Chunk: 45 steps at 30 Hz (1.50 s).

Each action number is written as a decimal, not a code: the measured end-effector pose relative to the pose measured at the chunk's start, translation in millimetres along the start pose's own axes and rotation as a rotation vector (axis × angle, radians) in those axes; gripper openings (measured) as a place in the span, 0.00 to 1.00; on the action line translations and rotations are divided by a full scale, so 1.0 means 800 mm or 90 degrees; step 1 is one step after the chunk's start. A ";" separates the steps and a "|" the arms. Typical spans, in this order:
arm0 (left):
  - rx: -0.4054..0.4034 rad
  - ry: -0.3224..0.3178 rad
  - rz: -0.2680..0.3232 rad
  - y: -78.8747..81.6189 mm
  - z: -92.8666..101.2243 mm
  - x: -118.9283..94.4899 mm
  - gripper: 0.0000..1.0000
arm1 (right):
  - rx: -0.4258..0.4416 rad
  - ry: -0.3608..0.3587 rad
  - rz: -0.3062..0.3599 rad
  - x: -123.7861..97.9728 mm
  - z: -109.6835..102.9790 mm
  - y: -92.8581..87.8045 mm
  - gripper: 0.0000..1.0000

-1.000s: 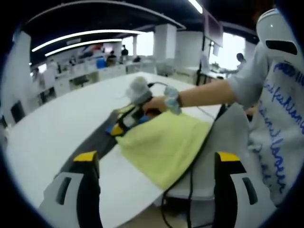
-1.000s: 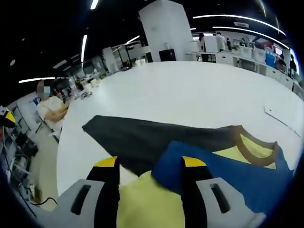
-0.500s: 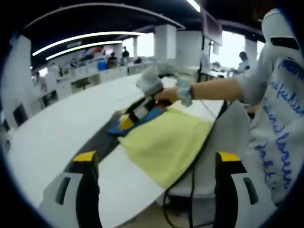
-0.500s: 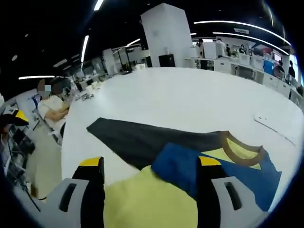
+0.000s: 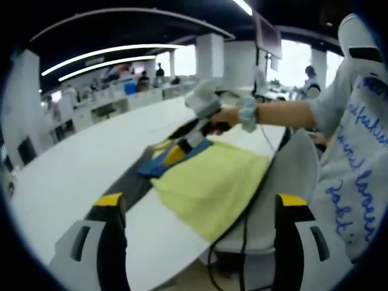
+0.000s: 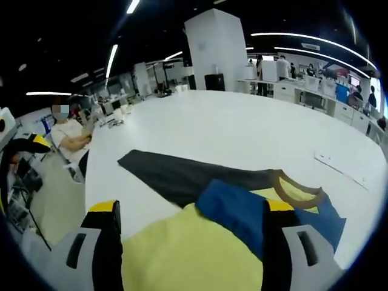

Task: Fold the garment on the visible template until the final outline fits inside the template.

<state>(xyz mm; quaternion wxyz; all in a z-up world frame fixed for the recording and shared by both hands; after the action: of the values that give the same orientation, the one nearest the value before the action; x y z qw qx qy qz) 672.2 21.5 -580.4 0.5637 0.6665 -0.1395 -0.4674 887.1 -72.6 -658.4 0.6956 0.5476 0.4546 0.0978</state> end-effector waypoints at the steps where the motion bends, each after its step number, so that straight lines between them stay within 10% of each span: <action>1: 0.000 0.000 0.001 0.000 0.000 0.000 0.98 | -0.001 -0.001 0.001 -0.002 -0.001 0.000 1.00; 24: -0.014 0.001 0.025 -0.004 0.006 -0.009 0.98 | -0.027 -0.033 0.043 -0.109 -0.007 -0.018 1.00; 45: -0.005 0.029 0.009 0.032 0.021 0.025 0.98 | -0.073 -0.134 0.111 -0.260 0.064 -0.051 1.00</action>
<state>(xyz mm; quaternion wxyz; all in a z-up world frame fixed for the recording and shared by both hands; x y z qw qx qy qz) 678.2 -11.8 -566.1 0.5724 0.6738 -0.1300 -0.4488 792.6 -254.5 -584.3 0.7583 0.5518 0.3237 0.1256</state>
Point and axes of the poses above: the point that each gripper's makers call its tool centre point, and the gripper's own axes: x roughly forward along the fingers, z roughly to its right, y roughly out of its top, the point moved 2 cm from there along -x, roughly backward along the fingers, and after that the axes turned 11 degrees about -y, right-handed, at the moved point
